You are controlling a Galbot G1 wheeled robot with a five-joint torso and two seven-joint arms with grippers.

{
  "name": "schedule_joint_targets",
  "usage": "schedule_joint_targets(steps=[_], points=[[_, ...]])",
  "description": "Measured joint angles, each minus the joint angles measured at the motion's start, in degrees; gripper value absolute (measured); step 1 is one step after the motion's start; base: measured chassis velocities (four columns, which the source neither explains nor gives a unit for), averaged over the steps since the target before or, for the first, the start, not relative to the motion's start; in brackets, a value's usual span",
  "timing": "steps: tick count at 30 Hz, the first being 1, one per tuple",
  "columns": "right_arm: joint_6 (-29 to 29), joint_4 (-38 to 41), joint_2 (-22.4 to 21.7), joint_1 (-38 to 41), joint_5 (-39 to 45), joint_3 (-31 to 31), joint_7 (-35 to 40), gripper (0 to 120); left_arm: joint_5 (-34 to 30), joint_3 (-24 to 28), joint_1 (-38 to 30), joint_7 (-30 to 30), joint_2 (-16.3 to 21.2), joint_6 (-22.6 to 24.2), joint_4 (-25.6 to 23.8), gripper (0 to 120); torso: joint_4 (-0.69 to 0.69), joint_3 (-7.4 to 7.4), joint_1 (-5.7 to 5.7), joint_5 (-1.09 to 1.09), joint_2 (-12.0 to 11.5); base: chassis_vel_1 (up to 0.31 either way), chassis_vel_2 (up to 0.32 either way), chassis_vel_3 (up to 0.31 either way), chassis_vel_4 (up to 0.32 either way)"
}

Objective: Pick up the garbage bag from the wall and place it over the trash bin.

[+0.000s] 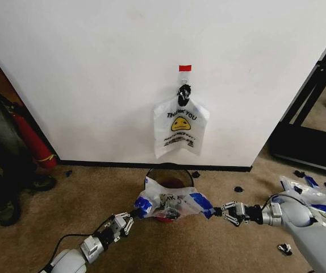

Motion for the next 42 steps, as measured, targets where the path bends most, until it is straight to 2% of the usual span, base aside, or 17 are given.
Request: schedule_joint_targets(steps=[2, 10, 22, 36, 42], points=[[0.5, -2.0, 1.7, 1.1, -2.5, -0.3, 1.1, 0, 0.5, 0.8, -1.0, 0.0, -1.0, 0.0, 1.5, 0, 0.00, 0.00, 0.00, -0.01, 0.0, 0.000, 0.000, 0.000, 0.000], [0.7, -5.4, 4.1, 2.4, -3.6, -1.6, 3.8, 0, 0.7, 2.2, -2.6, -0.8, -2.3, 0.0, 2.8, 0, 0.00, 0.00, 0.00, 0.00, 0.0, 0.000, 0.000, 0.000, 0.000], [-0.5, -10.5, 3.7, 4.5, 4.1, -2.6, 10.0, 0, 0.5, 2.3, -3.8, -1.1, -2.5, 0.2, 3.2, 0, 0.00, 0.00, 0.00, 0.00, 0.0, 0.000, 0.000, 0.000, 0.000], [-1.6, -16.0, 5.7, 6.8, 6.6, -4.0, 13.8, 0, 0.5, 1.7, -4.2, -1.1, -3.1, 0.2, 4.0, 0, 0.00, 0.00, 0.00, 0.00, 0.0, 0.000, 0.000, 0.000, 0.000], [-2.9, -15.6, 6.1, 7.0, 8.5, -5.2, 15.0, 0, 0.5, 1.1, -3.3, -1.0, -2.6, 0.2, 3.3, 0, 0.00, 0.00, 0.00, 0.00, 0.0, 0.000, 0.000, 0.000, 0.000]])
